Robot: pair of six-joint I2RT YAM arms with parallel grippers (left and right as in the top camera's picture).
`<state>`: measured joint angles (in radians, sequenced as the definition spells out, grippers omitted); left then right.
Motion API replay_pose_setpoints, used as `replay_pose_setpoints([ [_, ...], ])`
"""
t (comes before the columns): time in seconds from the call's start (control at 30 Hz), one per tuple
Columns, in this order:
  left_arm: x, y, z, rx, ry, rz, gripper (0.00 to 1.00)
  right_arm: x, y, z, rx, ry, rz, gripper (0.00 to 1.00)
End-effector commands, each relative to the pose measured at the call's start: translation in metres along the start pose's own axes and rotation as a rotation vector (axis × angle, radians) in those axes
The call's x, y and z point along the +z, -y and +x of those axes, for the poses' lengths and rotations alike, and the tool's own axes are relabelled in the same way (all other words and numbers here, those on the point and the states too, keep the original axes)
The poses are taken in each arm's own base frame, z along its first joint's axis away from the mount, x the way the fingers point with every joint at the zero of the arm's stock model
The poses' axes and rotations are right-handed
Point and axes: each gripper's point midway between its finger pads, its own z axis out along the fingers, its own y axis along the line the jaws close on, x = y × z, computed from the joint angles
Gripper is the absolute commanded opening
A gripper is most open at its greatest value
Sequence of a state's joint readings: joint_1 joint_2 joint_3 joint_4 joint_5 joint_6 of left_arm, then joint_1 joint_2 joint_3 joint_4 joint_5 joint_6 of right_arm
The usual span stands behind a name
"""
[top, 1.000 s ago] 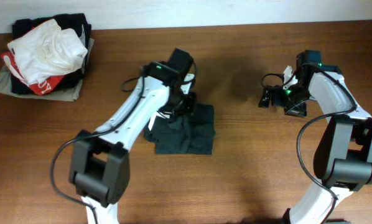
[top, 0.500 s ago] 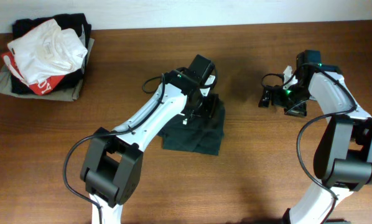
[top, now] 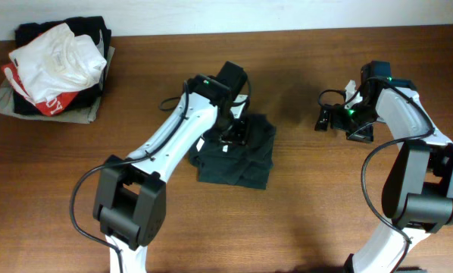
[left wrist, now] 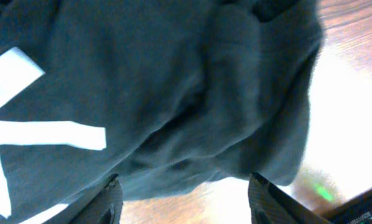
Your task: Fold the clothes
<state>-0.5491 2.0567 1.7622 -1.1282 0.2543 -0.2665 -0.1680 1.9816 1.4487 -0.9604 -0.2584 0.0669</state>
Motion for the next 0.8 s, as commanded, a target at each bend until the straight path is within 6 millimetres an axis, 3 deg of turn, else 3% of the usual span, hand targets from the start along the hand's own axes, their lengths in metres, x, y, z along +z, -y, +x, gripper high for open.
replay_pose_setpoints([
  [0.0,0.002,0.028,0.002,0.094,0.033,0.03,0.52,0.003,0.003,0.002,0.002,-0.01,0.009,0.99],
  [0.1,0.011,0.034,-0.005,0.073,0.061,0.004,0.3,0.003,0.003,0.002,0.002,-0.01,0.009,0.99],
  [0.13,0.016,0.03,-0.008,0.046,0.075,-0.03,0.18,0.003,0.003,0.002,0.002,-0.01,0.009,0.99],
  [0.2,0.024,0.024,-0.011,0.028,0.08,-0.067,0.08,0.003,0.003,0.002,0.002,-0.01,0.009,0.99],
  [0.33,0.053,0.017,-0.004,0.013,0.005,-0.076,0.01,0.003,0.004,0.002,0.002,-0.01,0.01,0.99],
  [0.4,0.064,0.025,0.006,0.008,-0.056,-0.019,0.01,0.003,0.003,0.002,0.002,-0.01,0.009,0.99],
  [0.57,0.065,0.057,0.025,0.084,-0.131,0.117,0.01,0.003,0.003,0.002,0.002,-0.01,0.009,0.99],
  [0.77,0.069,0.067,0.037,0.118,-0.154,0.091,0.0,0.003,0.003,0.002,0.002,-0.01,0.009,0.99],
])
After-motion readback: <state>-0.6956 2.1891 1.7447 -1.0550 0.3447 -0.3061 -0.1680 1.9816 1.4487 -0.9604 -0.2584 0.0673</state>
